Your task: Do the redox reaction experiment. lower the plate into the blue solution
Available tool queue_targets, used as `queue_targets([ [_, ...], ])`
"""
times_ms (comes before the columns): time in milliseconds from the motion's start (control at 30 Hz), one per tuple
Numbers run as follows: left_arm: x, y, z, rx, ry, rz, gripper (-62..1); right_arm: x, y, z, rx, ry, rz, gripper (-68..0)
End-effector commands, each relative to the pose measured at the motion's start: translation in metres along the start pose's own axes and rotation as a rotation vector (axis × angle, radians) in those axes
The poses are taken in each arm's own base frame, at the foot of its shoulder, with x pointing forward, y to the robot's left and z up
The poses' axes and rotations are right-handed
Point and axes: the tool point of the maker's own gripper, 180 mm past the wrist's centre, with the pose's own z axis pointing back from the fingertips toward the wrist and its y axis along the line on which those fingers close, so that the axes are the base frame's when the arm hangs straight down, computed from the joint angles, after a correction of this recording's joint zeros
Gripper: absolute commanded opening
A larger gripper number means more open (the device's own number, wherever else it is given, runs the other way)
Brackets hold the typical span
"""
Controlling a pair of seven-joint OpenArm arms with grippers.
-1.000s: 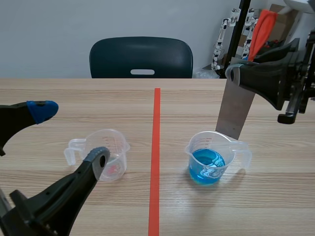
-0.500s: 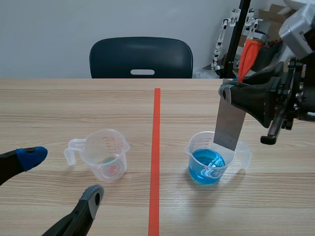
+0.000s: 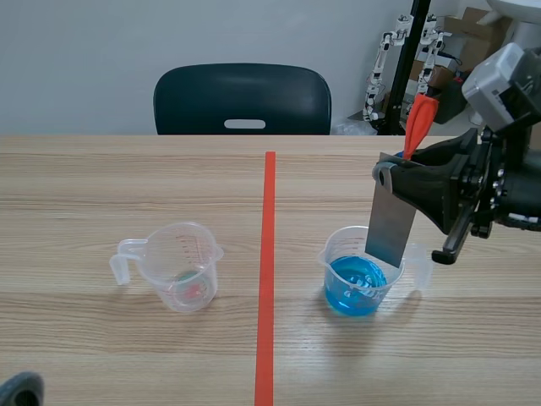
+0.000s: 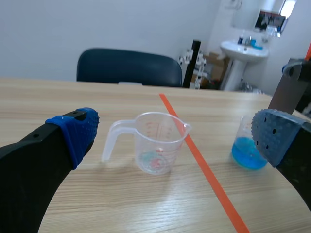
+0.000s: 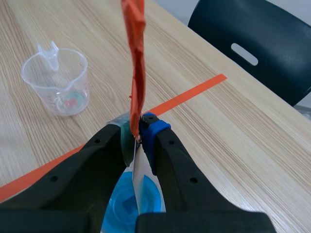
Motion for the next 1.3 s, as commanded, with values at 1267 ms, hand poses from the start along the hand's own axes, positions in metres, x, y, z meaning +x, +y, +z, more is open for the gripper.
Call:
queue_targets([
  [1267,-0.036,-0.017,0.059,-0.068,-0.010,-0.177,1.4,-0.047,0.016,-0.010,0.031,-0.017,0.058,-66.9],
])
